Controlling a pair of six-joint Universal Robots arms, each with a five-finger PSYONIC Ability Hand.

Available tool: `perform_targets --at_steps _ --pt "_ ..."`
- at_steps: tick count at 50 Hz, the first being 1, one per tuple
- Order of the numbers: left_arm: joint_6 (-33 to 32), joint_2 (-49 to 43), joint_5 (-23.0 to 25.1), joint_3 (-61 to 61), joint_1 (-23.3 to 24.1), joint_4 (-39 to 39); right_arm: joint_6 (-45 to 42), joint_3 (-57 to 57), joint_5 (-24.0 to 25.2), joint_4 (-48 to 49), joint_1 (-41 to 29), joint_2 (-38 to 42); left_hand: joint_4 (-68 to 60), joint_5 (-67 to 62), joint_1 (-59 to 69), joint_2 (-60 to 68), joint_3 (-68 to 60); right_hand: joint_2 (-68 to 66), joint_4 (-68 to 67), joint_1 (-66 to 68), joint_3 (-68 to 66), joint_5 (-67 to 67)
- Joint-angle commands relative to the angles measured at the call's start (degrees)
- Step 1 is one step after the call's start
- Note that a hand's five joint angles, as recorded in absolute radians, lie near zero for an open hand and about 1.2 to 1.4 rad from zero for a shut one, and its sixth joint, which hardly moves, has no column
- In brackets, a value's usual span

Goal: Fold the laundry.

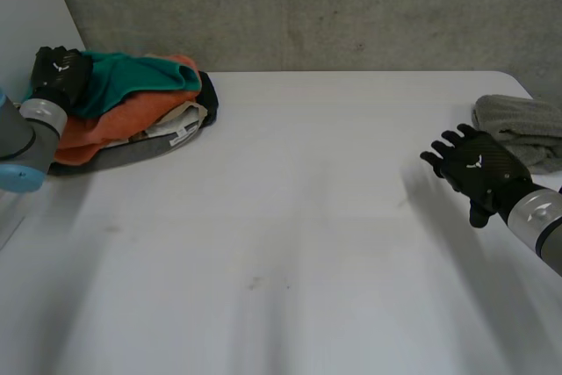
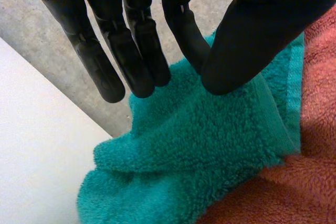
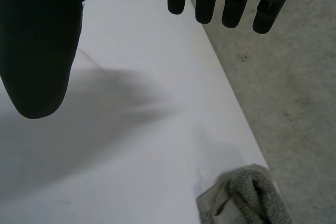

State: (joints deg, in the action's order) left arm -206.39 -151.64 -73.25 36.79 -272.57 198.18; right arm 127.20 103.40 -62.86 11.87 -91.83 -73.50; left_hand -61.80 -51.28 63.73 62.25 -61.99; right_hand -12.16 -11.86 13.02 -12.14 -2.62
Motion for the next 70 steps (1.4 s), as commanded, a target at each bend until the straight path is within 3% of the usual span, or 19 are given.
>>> perform_targets --at_steps 1,12,13,15,22,29,36,42,51,56,63,66,70 --pt "1.2 -0.7 0.8 0.6 0.6 2.6 0.0 1.4 -0.1 0.2 0.1 -0.1 -18.2 -18.7 16.3 17.7 -18.0 2.2 1.9 -3.0 2.1 2.6" --pt "11.3 8.5 1.0 8.2 1.2 6.4 2.5 1.3 -0.4 0.2 0.4 -3.0 -18.2 -18.7 16.3 17.7 -18.0 2.2 1.9 -3.0 2.1 2.6" --pt "13.0 8.7 1.0 8.8 1.2 7.0 3.8 1.3 -0.3 0.3 0.4 -3.3 18.9 18.4 -20.8 -19.4 19.1 2.2 1.9 -3.0 2.1 2.6" --pt "13.6 8.6 0.7 9.3 1.1 7.1 5.2 1.3 -0.3 0.3 0.4 -3.3 45.9 45.4 -47.9 -46.4 46.1 2.2 1.9 -3.0 2.1 2.6" --pt "13.3 3.8 0.7 6.4 -0.1 7.2 6.6 1.4 -0.2 0.3 0.3 -3.3 44.0 43.5 -46.0 -44.5 44.2 2.2 1.9 -3.0 2.1 2.6" --pt "13.0 -2.4 0.8 -0.2 -0.9 7.1 6.6 1.3 -0.2 0.5 0.4 -3.2 33.9 33.4 -35.9 -34.4 34.1 2.2 1.9 -3.0 2.1 2.6" --pt "13.0 -6.0 1.4 -4.1 -1.0 7.1 6.6 0.8 -0.3 0.6 0.5 -3.1 14.8 14.3 -16.7 -15.2 15.0 2.2 1.9 -3.0 2.1 2.6" --pt "13.0 -6.2 3.5 -4.2 -0.7 7.1 6.6 0.7 -0.3 0.9 0.3 -3.1 -18.2 -18.7 16.2 17.7 -18.0 2.2 1.9 -3.0 2.1 2.6" --pt "13.0 -0.4 2.7 0.8 1.5 7.5 6.6 0.6 -0.4 0.9 0.3 -3.2 -18.2 -18.7 16.3 17.7 -18.0 2.2 1.9 -3.0 2.1 2.6" --pt "15.0 17.6 2.0 12.3 6.2 10.8 6.7 -0.6 -0.8 1.0 0.5 -4.2 -18.2 -18.7 16.3 17.7 -18.0 2.2 1.9 -3.0 2.1 2.6" --pt "24.5 33.1 1.8 22.5 15.7 12.8 7.8 -3.0 -4.0 0.9 0.5 -6.6 -18.2 -18.7 16.3 17.7 -18.0 2.2 1.9 -3.0 2.1 2.6" --pt "27.7 39.6 2.2 28.8 23.2 13.0 12.4 -4.8 -5.6 0.8 0.5 -8.4 -18.2 -18.7 16.3 17.7 -18.0 2.2 1.9 -3.0 2.1 2.6" --pt "27.3 39.6 2.1 33.2 32.6 12.6 18.0 -6.0 -5.7 0.5 0.6 -9.3 -18.2 -18.7 16.3 17.7 -18.0 2.2 1.9 -3.0 2.1 2.6"
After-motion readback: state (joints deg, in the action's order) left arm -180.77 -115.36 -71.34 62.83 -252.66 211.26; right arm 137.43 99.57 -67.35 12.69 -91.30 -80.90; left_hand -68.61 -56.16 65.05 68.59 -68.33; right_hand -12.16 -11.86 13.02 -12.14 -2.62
